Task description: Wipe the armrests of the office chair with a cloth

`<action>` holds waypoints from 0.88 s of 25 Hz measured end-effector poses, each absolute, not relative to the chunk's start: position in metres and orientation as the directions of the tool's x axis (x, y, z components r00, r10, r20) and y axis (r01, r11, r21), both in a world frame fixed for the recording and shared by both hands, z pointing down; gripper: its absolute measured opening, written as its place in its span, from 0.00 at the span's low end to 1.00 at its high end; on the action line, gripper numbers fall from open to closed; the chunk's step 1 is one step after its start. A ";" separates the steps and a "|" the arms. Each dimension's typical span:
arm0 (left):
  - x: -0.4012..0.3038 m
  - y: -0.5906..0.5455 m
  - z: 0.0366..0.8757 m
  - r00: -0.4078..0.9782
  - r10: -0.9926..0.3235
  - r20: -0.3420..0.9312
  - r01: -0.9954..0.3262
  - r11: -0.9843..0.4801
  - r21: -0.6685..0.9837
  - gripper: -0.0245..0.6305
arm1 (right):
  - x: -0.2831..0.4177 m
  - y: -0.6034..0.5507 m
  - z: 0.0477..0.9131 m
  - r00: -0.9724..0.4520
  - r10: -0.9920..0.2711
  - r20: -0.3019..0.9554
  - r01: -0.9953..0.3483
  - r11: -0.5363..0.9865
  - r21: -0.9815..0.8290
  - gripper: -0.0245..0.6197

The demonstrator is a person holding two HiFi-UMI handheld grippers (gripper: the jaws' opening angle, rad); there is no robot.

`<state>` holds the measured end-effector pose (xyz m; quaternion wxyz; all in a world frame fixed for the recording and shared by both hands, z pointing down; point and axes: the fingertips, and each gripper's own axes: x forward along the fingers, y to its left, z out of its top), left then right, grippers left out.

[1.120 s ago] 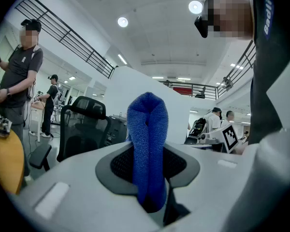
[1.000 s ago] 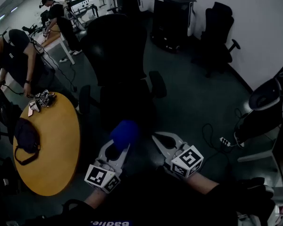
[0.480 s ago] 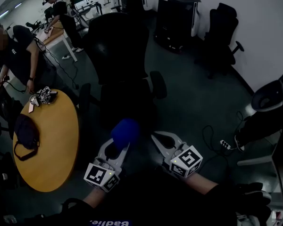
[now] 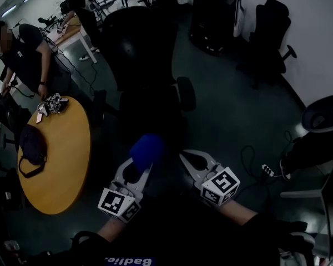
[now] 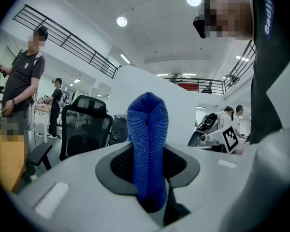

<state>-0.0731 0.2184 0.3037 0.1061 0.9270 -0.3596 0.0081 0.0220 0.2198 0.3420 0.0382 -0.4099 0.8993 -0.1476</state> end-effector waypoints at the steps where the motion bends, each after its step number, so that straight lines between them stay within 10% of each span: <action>1: -0.071 0.218 0.305 0.741 -0.666 0.090 -0.669 -0.720 0.184 0.24 | 0.025 0.219 0.342 -0.664 -0.746 0.051 -0.723 0.623 -0.299 0.05; 22: -0.051 0.136 0.310 0.772 -0.633 0.060 -0.628 -0.744 0.229 0.24 | 0.041 0.147 0.357 -0.627 -0.771 0.110 -0.763 0.579 -0.289 0.05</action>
